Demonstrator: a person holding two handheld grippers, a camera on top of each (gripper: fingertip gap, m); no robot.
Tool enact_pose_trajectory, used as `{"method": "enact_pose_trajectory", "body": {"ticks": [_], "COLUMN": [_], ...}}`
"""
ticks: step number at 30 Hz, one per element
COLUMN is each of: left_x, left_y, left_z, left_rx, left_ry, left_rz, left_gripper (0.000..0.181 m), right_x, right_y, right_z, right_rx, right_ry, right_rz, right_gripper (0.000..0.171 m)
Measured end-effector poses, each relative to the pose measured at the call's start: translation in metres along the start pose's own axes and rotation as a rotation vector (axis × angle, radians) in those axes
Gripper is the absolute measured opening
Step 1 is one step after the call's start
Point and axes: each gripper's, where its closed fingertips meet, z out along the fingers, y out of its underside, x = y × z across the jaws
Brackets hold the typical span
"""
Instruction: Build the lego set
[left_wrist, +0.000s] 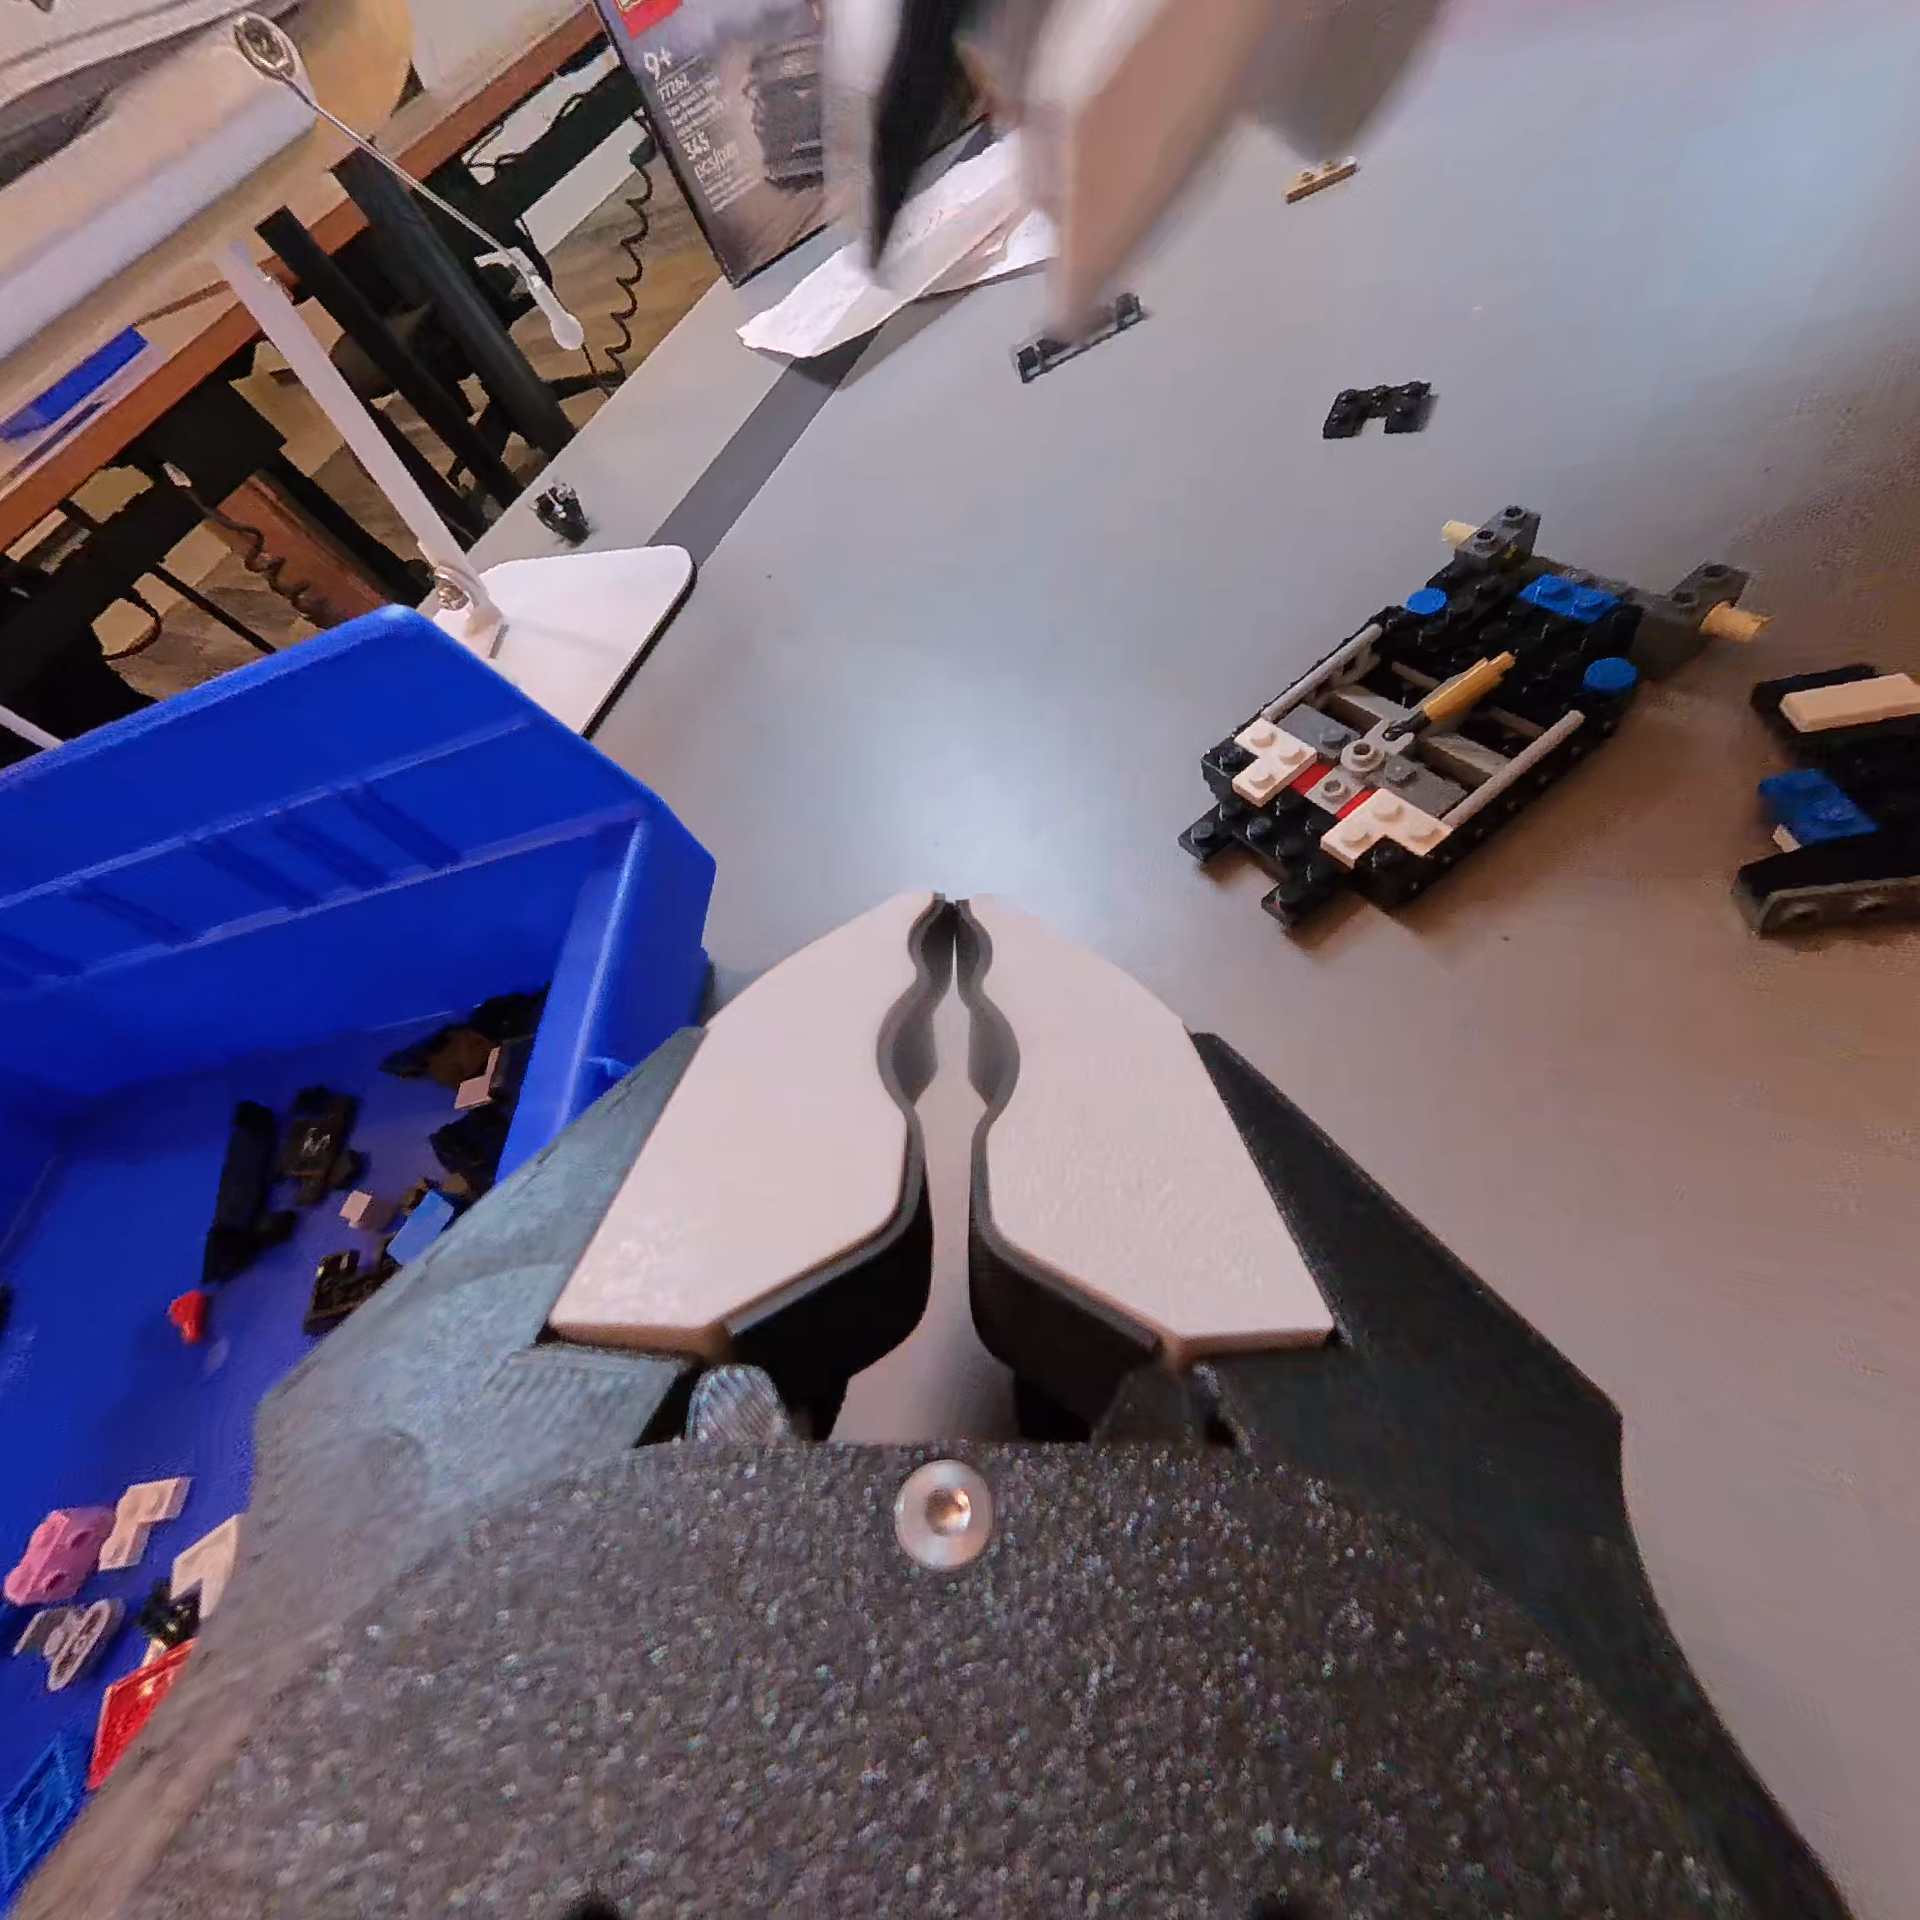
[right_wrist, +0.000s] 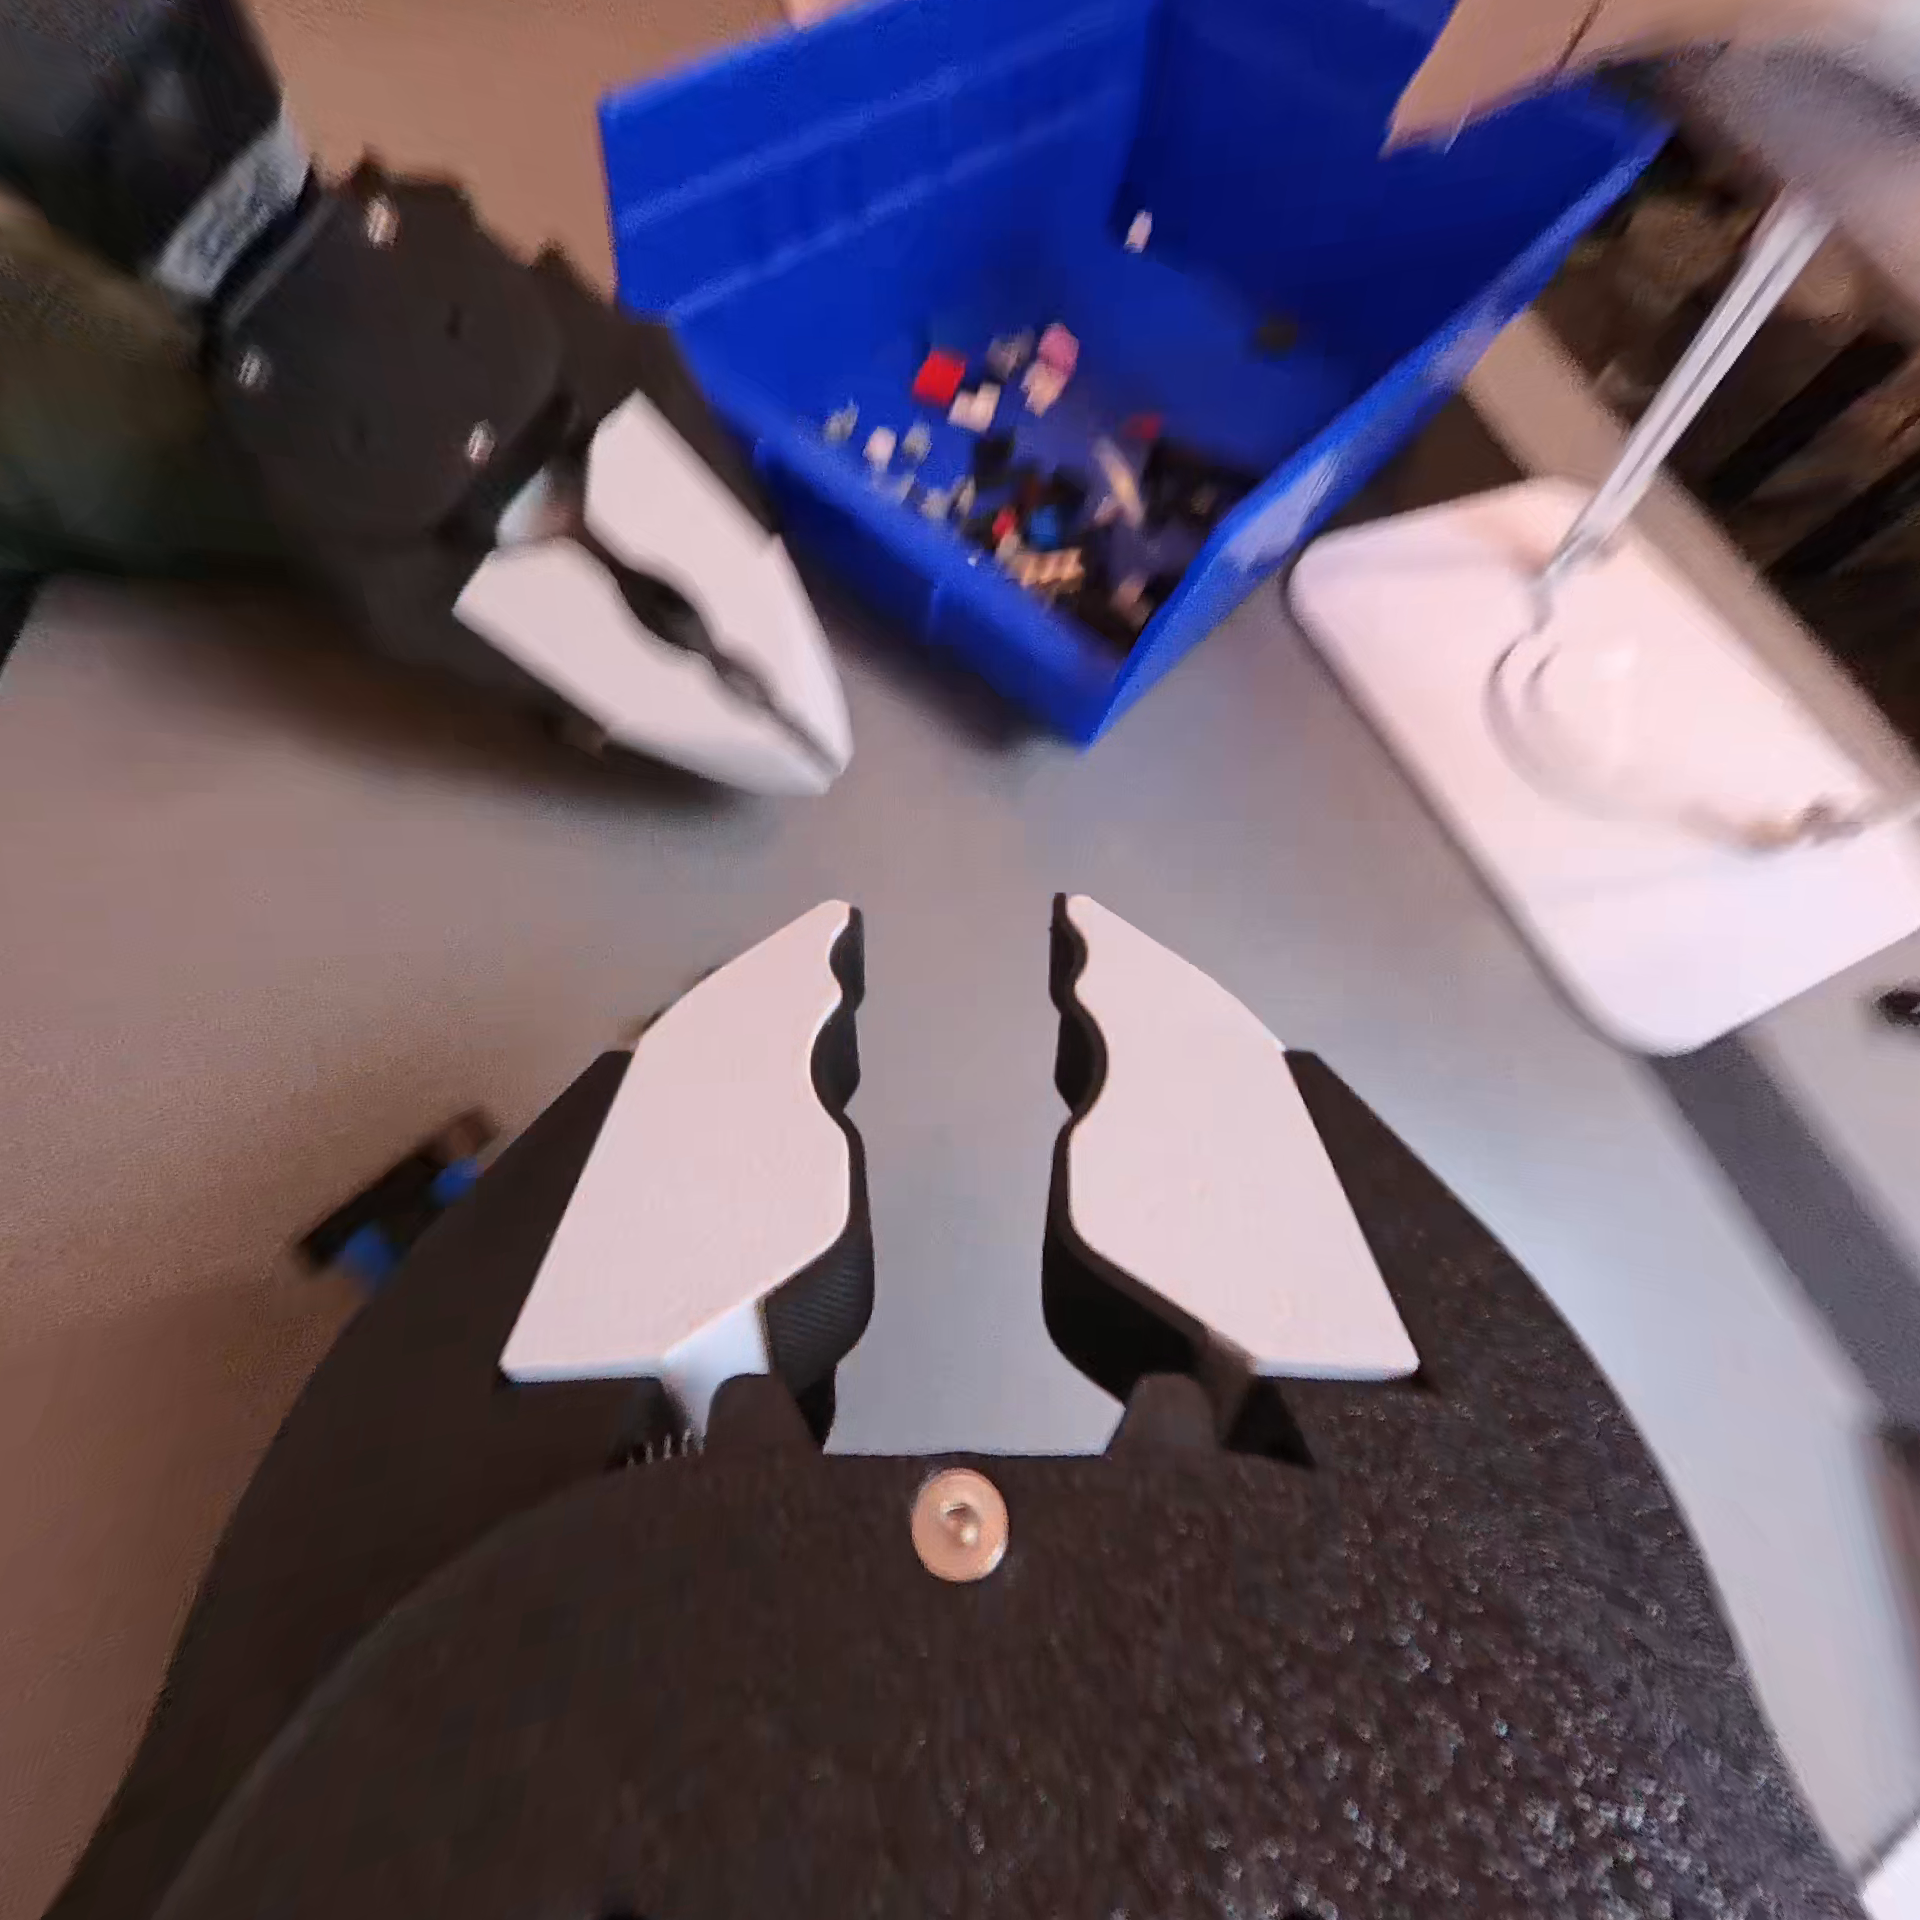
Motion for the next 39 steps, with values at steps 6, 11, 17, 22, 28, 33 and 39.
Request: {"method": "enact_pose_trajectory", "body": {"ticks": [6,11,17,22,28,33,39], "left_x": [0.011,0.017,0.034,0.046,0.041,0.043,0.055], "left_y": [-0.004,-0.031,-0.074,-0.068,-0.033,-0.031,-0.031], "left_z": [0.001,-0.006,-0.019,-0.015,-0.005,-0.006,-0.006], "left_rx": [-0.016,0.033,0.148,0.144,0.101,0.104,0.097], "left_ry": [0.01,-0.002,0.082,0.165,0.165,0.184,0.236], "left_rz": [0.04,0.053,-0.127,-0.286,-0.349,-0.333,-0.278], "left_gripper": [0.0,0.0,0.0,0.0,0.0,0.003,0.007], "right_x": [-0.038,-0.041,-0.044,-0.05,-0.055,-0.057,-0.066], "right_y": [0.076,0.084,0.09,0.099,0.101,0.095,0.093], "right_z": [-0.016,-0.015,-0.018,-0.016,-0.01,-0.007,-0.004], "right_rx": [-0.117,-0.105,-0.113,-0.138,-0.145,-0.148,-0.173], "right_ry": [-0.015,-0.027,-0.05,-0.074,-0.094,-0.09,-0.125], "right_rz": [0.109,0.141,0.138,0.132,0.134,0.129,0.117], "right_gripper": [0.032,0.032,0.032,0.032,0.032,0.029,0.029]}}
